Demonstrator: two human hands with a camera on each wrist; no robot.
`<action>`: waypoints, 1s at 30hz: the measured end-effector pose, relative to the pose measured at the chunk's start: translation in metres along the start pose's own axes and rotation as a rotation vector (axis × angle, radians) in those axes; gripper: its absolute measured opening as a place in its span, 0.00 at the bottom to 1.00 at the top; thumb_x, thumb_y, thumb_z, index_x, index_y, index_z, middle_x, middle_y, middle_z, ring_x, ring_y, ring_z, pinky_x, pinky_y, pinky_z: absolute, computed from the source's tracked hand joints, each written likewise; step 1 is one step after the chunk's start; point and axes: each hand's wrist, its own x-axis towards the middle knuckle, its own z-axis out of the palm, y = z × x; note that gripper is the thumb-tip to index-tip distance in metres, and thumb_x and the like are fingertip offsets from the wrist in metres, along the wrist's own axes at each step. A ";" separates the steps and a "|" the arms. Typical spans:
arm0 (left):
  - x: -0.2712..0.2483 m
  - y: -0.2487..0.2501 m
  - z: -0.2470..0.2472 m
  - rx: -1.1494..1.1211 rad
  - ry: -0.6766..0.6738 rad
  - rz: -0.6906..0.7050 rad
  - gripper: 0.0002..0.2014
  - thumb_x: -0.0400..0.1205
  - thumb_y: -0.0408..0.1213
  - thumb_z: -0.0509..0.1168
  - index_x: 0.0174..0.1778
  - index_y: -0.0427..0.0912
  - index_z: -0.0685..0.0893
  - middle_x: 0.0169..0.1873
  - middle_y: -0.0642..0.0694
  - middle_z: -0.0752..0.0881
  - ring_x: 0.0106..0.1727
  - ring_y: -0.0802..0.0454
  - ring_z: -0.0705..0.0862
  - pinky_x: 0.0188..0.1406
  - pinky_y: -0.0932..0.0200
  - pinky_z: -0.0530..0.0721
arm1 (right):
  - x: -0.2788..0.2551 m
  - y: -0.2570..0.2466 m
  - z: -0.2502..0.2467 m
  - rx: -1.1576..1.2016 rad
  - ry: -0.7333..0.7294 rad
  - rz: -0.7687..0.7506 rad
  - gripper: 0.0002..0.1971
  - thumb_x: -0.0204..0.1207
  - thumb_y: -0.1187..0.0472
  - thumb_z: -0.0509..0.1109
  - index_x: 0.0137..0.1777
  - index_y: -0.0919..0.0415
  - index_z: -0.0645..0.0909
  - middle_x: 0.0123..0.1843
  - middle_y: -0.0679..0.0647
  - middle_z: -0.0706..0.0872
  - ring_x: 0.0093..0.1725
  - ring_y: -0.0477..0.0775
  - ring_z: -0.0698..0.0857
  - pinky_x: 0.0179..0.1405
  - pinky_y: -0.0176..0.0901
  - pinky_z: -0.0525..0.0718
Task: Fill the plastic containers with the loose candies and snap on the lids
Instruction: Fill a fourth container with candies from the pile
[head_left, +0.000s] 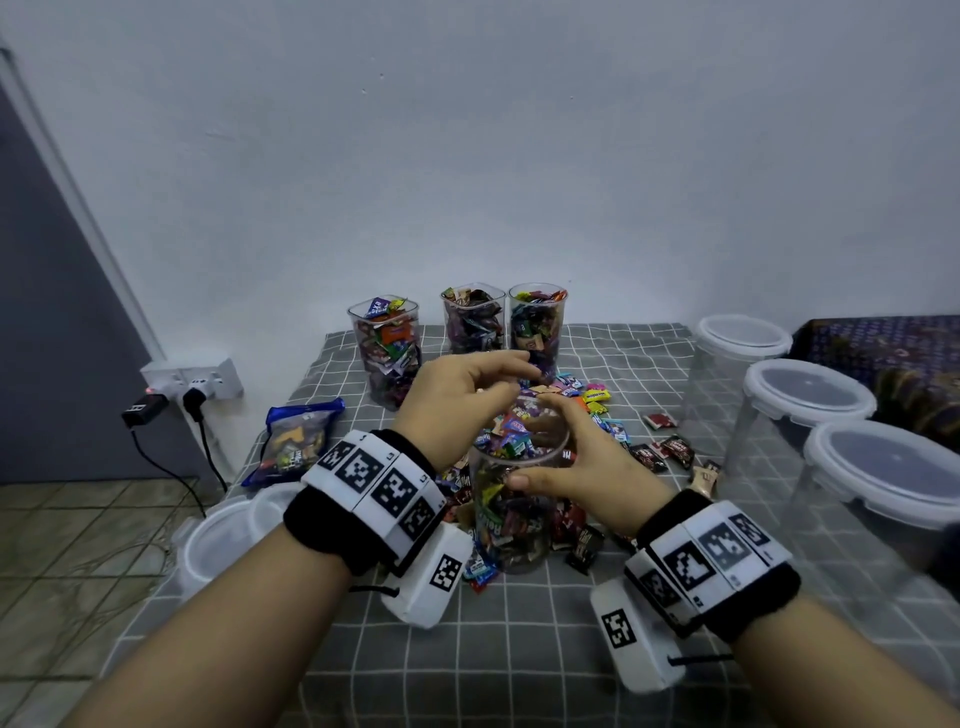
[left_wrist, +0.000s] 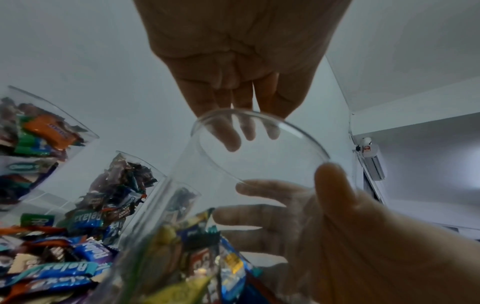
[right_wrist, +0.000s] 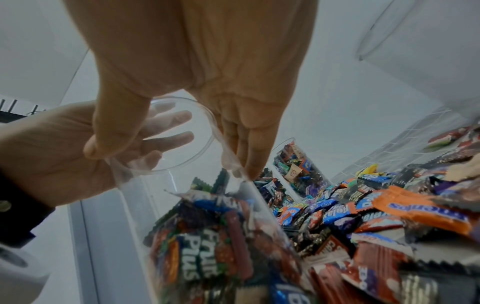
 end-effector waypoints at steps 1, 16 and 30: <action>0.000 0.000 -0.002 -0.015 0.040 0.000 0.14 0.80 0.28 0.64 0.43 0.55 0.87 0.54 0.57 0.87 0.50 0.57 0.86 0.42 0.63 0.84 | -0.001 -0.001 0.000 0.011 -0.001 0.006 0.46 0.51 0.44 0.80 0.71 0.46 0.63 0.60 0.40 0.80 0.63 0.41 0.80 0.64 0.35 0.77; -0.007 -0.078 -0.043 0.114 0.318 -0.497 0.06 0.80 0.37 0.66 0.50 0.45 0.87 0.52 0.44 0.87 0.54 0.44 0.83 0.55 0.52 0.78 | 0.007 0.022 -0.046 -0.726 0.178 0.425 0.22 0.78 0.55 0.63 0.71 0.62 0.71 0.70 0.62 0.77 0.67 0.61 0.77 0.61 0.48 0.75; -0.010 -0.100 -0.032 0.616 -0.368 -0.833 0.22 0.77 0.58 0.65 0.58 0.44 0.80 0.55 0.42 0.83 0.54 0.46 0.81 0.54 0.57 0.76 | 0.013 0.037 -0.046 -0.937 -0.062 0.767 0.19 0.82 0.55 0.59 0.67 0.65 0.75 0.69 0.62 0.79 0.66 0.59 0.79 0.58 0.42 0.76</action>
